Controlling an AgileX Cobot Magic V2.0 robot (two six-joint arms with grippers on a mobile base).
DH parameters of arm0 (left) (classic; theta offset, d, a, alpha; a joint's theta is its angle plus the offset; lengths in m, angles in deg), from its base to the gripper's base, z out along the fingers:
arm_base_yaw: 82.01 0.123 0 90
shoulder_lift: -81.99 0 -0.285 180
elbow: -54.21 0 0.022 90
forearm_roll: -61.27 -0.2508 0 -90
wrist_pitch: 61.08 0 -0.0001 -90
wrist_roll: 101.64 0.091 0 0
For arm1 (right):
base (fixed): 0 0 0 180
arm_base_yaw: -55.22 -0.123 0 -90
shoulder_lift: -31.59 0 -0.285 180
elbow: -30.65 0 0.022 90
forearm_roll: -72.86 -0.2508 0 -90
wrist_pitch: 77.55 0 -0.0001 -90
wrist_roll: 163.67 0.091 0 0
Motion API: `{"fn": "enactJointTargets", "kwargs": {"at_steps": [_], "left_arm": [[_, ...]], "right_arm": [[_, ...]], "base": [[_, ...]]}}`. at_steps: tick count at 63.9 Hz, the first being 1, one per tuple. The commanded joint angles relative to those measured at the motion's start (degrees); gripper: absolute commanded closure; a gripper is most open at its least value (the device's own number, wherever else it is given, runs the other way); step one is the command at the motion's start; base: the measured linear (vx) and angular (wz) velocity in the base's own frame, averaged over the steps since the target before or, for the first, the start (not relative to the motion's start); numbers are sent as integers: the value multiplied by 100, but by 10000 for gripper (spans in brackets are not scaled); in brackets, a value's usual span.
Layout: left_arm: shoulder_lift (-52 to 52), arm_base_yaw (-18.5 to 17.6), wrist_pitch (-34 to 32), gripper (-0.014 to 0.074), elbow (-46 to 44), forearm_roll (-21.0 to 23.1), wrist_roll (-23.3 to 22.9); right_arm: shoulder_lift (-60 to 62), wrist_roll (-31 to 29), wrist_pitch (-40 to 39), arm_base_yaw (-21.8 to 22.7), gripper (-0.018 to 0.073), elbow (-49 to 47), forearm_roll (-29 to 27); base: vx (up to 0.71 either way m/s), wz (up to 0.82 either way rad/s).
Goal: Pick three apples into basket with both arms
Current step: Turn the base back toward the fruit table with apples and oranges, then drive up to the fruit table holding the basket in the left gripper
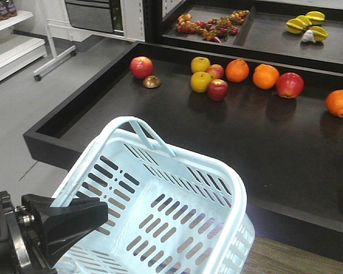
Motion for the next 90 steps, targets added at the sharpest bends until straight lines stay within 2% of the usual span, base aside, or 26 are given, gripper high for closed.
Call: {"fn": "enactJointTargets", "kwargs": {"at_steps": [1,90], "left_arm": [[34,-23,-409,603,-201,164,-25],[34,-23,-409,603,-201,164,-25]], "right_arm": [[32,-27,-423,13,564,39,60],[32,-27,-423,13,564,39,60]], "base": [[6,-20],[9,-14]]}}
